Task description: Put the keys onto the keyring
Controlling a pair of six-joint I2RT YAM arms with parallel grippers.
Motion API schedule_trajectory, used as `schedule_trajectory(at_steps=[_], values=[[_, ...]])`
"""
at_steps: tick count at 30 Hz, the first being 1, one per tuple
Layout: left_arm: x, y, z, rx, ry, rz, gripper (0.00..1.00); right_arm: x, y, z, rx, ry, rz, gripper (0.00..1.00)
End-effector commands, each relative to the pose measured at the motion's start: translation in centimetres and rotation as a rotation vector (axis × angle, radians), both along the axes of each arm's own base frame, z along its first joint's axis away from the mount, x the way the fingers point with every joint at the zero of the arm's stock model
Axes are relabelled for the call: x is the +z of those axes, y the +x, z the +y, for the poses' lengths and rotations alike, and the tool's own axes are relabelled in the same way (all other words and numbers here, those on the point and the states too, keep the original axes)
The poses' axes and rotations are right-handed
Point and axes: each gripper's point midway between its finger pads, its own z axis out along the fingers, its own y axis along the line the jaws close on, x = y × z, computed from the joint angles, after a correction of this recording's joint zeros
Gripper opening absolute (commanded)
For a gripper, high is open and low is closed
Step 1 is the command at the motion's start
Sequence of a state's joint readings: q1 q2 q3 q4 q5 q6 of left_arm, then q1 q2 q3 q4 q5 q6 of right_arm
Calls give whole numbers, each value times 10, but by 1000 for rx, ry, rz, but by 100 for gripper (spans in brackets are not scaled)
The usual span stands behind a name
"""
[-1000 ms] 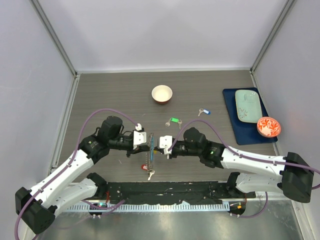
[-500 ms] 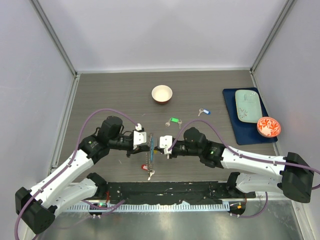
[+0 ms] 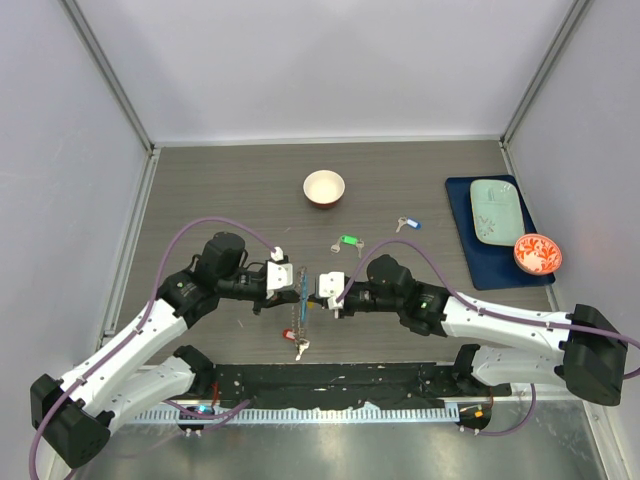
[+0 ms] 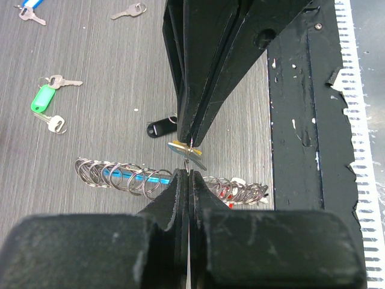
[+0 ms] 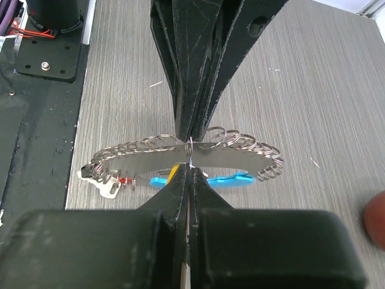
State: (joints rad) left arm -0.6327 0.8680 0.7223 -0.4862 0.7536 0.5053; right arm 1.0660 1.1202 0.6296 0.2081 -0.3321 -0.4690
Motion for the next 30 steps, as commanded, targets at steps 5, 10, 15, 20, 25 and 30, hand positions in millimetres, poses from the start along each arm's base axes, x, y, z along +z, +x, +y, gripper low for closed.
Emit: schedule_trajectory(at_steps=[5, 10, 15, 20, 25, 30], values=[[22, 2, -7, -25, -70, -60, 0, 21, -1, 10, 23, 52, -31, 1], [23, 2, -7, -27, -72, -61, 0, 21, 0, 11, 22, 55, -33, 1], [21, 2, -7, -26, -67, -57, 0, 24, 0, 9, 14, 62, -38, 1], [20, 3, -6, -19, -62, -56, 0, 26, 1, 6, 2, 69, -42, 1], [19, 3, -6, -17, -59, -56, 0, 23, 3, 3, -17, 58, -39, 1], [20, 4, -6, -16, -60, -59, 0, 22, 4, 1, -31, 50, -36, 1]])
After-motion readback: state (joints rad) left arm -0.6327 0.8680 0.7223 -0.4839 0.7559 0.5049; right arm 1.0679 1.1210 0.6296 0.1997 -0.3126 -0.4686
